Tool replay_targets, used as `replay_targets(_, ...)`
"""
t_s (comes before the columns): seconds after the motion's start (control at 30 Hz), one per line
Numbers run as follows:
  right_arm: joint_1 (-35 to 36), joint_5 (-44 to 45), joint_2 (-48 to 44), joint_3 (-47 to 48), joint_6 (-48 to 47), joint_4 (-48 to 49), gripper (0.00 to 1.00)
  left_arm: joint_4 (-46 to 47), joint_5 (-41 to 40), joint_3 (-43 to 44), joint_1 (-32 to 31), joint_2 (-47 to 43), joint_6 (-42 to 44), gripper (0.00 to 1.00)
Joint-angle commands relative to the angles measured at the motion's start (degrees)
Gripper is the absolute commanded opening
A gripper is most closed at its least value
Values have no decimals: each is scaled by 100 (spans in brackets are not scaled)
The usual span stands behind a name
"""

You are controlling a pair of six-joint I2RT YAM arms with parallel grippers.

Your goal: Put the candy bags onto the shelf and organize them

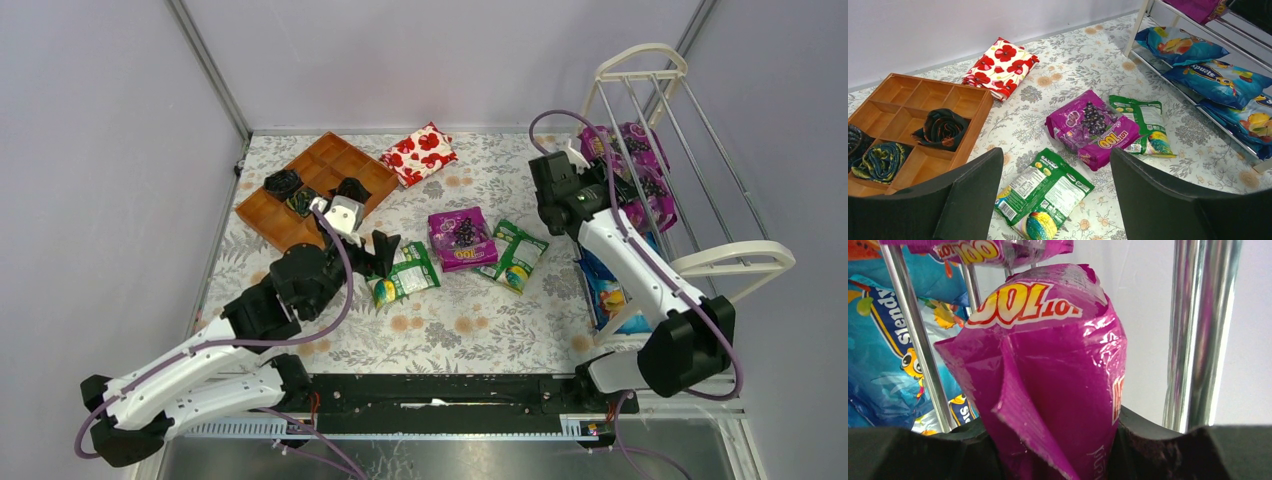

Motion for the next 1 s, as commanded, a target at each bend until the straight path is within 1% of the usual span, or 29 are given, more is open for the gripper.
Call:
replay_targets(0.0, -25, 97, -603, -196, 115, -65, 40, 284, -103, -31, -20, 68, 101, 83)
replay_targets(0.13, -30, 166, -685, -605, -313, 520, 40, 316, -142, -66, -25, 117, 125, 83)
replay_targets(0.3, -155, 98, -301, -409, -235, 605, 40, 351, -140, -93, -28, 181, 127, 83)
replay_targets(0.43, -420, 86, -121, -346, -472, 1003, 40, 361, -125, -109, -27, 212, 134, 83)
replay_targets(0.53, -468, -106, -45, -270, -550, 1263, 40, 373, -149, -111, -20, 213, 136, 83)
replay_targets(0.73, -468, -138, 293, -236, -1189, 2111, 39, 370, -117, -111, -20, 217, 140, 83)
replay_targets(0.97, -492, -243, 328, -339, -1751, 2863, 40, 379, -161, -112, -21, 240, 163, 83)
